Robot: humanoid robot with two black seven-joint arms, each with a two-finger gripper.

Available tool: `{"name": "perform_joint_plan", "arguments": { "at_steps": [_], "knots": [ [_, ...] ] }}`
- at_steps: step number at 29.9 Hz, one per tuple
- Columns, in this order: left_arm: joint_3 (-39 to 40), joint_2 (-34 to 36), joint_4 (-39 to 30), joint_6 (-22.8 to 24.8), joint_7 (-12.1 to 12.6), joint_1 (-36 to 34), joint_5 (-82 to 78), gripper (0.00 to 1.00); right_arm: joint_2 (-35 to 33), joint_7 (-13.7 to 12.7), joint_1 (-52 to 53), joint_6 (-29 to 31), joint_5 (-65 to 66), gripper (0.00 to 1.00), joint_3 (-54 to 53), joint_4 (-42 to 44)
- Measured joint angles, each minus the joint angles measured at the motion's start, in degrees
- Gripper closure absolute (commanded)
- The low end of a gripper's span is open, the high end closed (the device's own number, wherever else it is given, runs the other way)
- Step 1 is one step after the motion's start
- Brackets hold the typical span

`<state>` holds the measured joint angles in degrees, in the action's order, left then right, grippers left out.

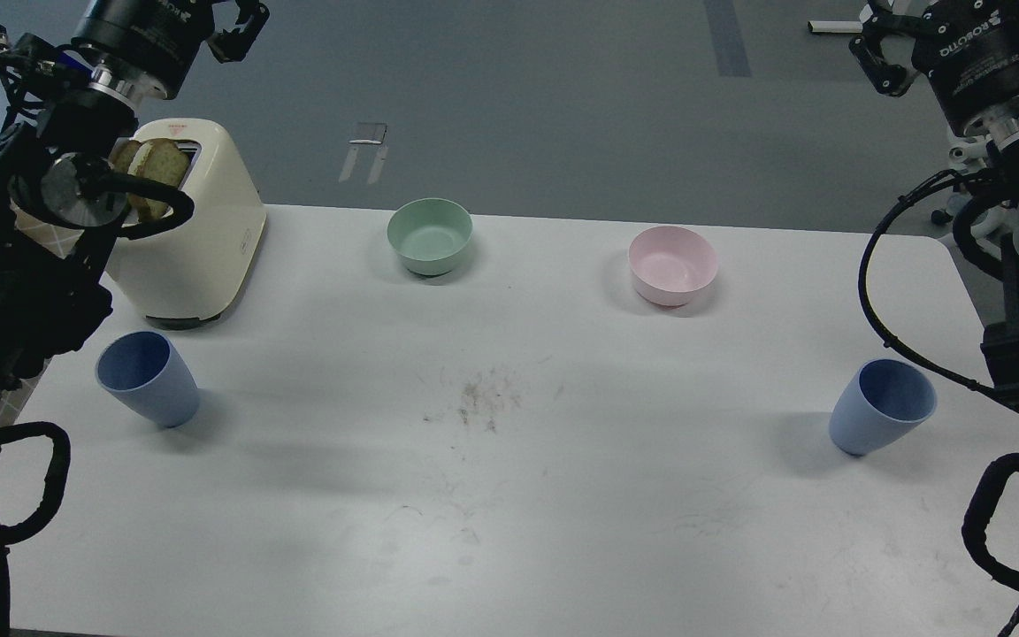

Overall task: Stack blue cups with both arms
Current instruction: 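Move the left gripper down toward the blue cup nearest it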

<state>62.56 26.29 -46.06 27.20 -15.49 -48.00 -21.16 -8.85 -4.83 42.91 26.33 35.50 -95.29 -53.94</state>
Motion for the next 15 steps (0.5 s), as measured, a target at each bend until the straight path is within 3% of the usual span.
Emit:
{"name": "perform_joint_plan", "arguments": {
  "at_steps": [6,15],
  "knots": [
    [-5.3,11.1,-13.7,-1.5,-0.1,7.6,-5.3,0.09,0.0,0.0,-7.7,0.2,0.0,0.0,-3.2,-7.2],
    [-6.5,30.2,-34.3,-4.4,-1.6,20.1,-30.7,0.09,0.0,-0.1,-13.1,0.5,-0.4,0.0,-6.0,-11.7]
  ]
}}
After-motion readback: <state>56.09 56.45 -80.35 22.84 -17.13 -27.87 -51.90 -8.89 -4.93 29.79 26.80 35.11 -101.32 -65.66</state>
